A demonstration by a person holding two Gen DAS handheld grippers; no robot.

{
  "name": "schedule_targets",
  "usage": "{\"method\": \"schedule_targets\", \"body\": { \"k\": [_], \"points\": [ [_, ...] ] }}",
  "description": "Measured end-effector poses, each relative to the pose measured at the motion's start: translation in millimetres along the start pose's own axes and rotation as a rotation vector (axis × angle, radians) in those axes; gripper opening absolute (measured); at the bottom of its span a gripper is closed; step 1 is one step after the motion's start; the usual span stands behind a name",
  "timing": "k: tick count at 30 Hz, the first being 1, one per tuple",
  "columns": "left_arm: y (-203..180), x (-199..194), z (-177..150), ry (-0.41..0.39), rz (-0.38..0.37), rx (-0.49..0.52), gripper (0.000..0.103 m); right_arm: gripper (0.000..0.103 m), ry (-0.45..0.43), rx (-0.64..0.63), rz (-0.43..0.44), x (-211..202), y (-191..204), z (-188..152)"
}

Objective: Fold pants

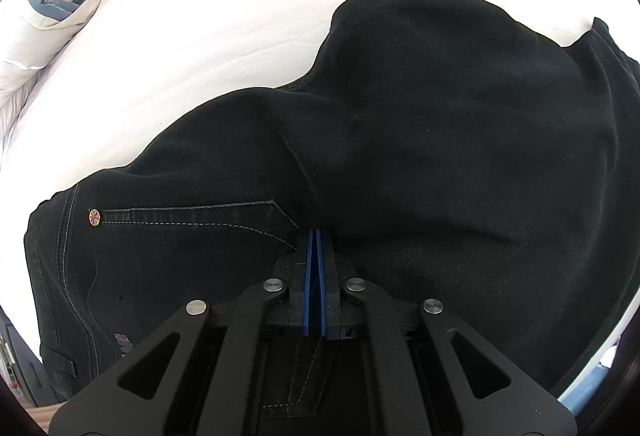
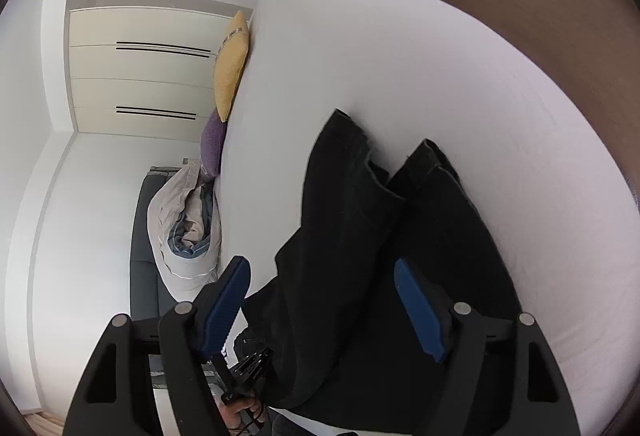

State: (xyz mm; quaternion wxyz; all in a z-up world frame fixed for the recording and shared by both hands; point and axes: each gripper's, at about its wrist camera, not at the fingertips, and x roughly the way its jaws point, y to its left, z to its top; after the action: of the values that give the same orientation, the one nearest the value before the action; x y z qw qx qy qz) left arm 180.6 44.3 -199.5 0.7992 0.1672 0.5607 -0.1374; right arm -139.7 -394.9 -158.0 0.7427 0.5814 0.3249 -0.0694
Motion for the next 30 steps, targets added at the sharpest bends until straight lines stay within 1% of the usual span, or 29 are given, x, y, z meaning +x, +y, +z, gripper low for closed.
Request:
{"method": "schedule_targets", "body": {
  "k": [2,3,4,5,6,8,9,10,11,12,13,15,17,18,19,21,22,23,24,25,26,27,29,30],
  "points": [
    [-3.5,1.8,-3.2,-0.002,-0.002,-0.002,0.002,0.077,-0.018,-0.002,-0.036,10.4,-14.2,6.8],
    [-4.0,0.7,-3.1,-0.002,-0.004,-0.005,0.002,0.076,-0.036,0.008,-0.025,11.9,-20.3,10.6],
    [-5.9,2.7,-5.0,0.0,-0.005,-0.007,0.002,0.075,-0.056,0.01,0.01,12.7,-22.8,17.5],
    [-7.4,3.1,-5.4,0.0,-0.005,-0.007,0.002,0.074,-0.075,-0.005,0.034,12.0,-23.5,22.4],
    [-9.0,2.8,-5.4,0.001,-0.002,-0.006,0.002,0.074,-0.082,-0.018,0.041,11.8,-24.0,26.9],
    [-12.1,1.9,-5.7,-0.002,0.002,-0.003,0.002,0.076,-0.045,-0.026,0.054,20.0,-23.7,33.6],
    [-11.0,1.1,-5.5,-0.004,0.002,-0.004,0.002,0.074,-0.022,-0.052,0.073,23.2,-20.9,36.1],
    [-11.5,1.6,-6.1,-0.005,0.003,-0.005,0.002,0.06,-0.003,-0.087,0.072,27.0,-16.7,37.5],
    [-8.5,-0.8,-5.1,-0.007,0.003,-0.005,0.002,0.033,0.017,-0.109,0.054,32.0,-11.4,38.0],
    [-8.7,-1.7,-5.1,-0.008,0.007,-0.004,0.002,0.018,0.037,-0.119,0.023,32.7,-10.7,38.4],
    [-9.4,-1.9,-5.3,-0.008,0.011,0.0,0.002,0.013,0.046,-0.11,-0.01,30.6,-11.5,37.8],
    [-11.3,-1.0,-6.1,-0.009,0.02,0.007,0.002,0.012,0.039,-0.097,-0.017,22.8,-6.3,36.3],
    [-13.5,-1.6,-5.9,-0.011,0.027,0.013,0.002,0.011,0.023,-0.139,-0.029,6.2,12.9,30.8],
    [-14.4,-1.1,-6.0,-0.012,0.028,0.014,0.002,0.011,0.014,-0.135,-0.03,-3.8,21.3,28.8],
    [-15.4,-0.5,-6.2,-0.012,0.028,0.014,0.002,0.011,0.014,-0.104,-0.025,-16.0,26.3,26.8],
    [-15.7,1.1,-6.9,-0.012,0.026,0.012,0.002,0.012,0.028,0.003,-0.009,-33.1,31.1,22.5],
    [-15.8,1.5,-7.3,-0.013,0.025,0.011,0.002,0.015,0.043,0.045,0.009,-43.4,34.2,16.8],
    [-15.8,1.6,-7.6,-0.015,0.025,0.01,0.002,0.017,0.039,0.04,0.008,-52.6,40.8,10.9],
    [-15.6,0.5,-7.1,-0.017,0.026,0.011,0.002,0.019,0.014,0.022,-0.01,-63.2,47.9,5.1],
    [-15.7,0.5,-7.4,-0.018,0.026,0.012,0.002,0.042,-0.015,0.02,-0.025,-73.2,49.7,2.0],
    [-15.9,2.1,-8.7,-0.019,0.027,0.014,0.002,0.072,-0.045,0.046,-0.025,-83.1,46.9,1.5],
    [-16.2,2.4,-8.9,-0.019,0.028,0.017,0.002,0.078,-0.093,0.092,-0.03,-96.1,39.7,1.2],
    [-16.3,1.4,-8.2,-0.017,0.03,0.022,0.002,0.079,-0.189,0.117,-0.065,-119.5,30.9,1.5],
    [-16.8,1.0,-8.0,-0.016,0.031,0.023,0.002,0.079,-0.225,0.101,-0.049,-129.1,29.9,0.7]
  ]
}}
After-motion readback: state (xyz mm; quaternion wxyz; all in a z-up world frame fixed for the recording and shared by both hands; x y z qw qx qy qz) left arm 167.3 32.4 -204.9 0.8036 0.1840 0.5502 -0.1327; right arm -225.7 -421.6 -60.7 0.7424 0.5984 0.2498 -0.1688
